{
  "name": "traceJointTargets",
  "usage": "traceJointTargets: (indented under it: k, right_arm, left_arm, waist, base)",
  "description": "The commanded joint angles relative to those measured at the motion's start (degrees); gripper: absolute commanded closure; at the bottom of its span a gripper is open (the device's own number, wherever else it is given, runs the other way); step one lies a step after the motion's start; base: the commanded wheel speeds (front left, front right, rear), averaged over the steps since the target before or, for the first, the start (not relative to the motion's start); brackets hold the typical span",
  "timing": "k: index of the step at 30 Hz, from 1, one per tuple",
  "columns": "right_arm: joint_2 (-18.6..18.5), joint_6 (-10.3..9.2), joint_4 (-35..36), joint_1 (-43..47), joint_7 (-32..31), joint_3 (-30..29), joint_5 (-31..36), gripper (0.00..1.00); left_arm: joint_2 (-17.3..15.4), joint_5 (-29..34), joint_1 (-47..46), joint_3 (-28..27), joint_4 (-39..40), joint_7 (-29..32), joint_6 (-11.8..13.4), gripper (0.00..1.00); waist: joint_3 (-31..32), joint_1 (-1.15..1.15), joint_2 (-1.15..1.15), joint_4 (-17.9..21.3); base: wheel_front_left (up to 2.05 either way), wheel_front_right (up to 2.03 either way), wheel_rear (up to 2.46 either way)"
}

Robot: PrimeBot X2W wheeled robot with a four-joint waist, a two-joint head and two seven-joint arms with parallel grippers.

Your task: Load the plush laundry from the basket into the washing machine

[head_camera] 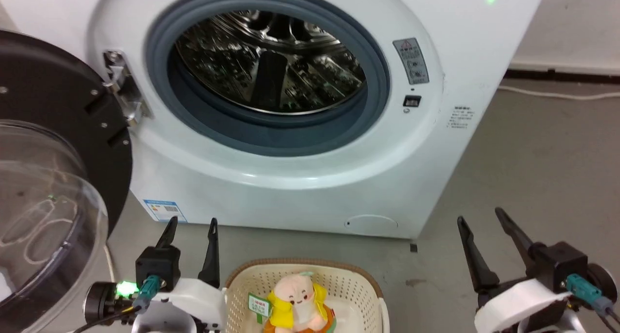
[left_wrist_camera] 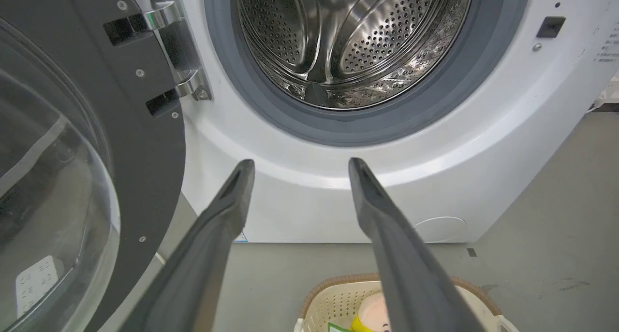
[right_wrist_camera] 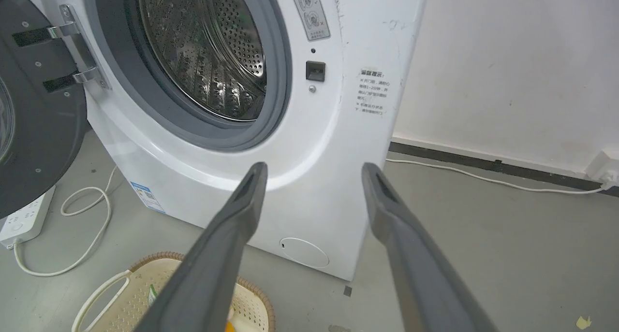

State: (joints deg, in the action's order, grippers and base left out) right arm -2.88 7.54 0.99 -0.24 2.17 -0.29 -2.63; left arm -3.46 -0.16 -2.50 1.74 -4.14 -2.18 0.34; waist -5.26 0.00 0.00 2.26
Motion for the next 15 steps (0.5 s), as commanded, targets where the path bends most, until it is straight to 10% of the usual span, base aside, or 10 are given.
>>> traceJointTargets:
  k: [1,15]
  right_arm:
    - [0.0,-0.01,0.5,-1.4,0.7,0.0,-0.7,0.00]
    - [0.0,-0.02,1.6,-3.2,2.3,0.7,-2.8,0.00]
  left_arm:
    - [-0.6,0.0,-1.6,0.5,-1.0,-0.7,-0.3,0.00]
    - [-1.9,-0.6,-7.0,2.2,-10.1,-1.5,-1.9,0.00]
  waist:
    - [-1.4,0.00,0.00,0.8]
    - [-7.5,0.00,0.00,3.0]
  base:
    - [0.00,0.00,0.00]
    - [0.00,0.00,0.00]
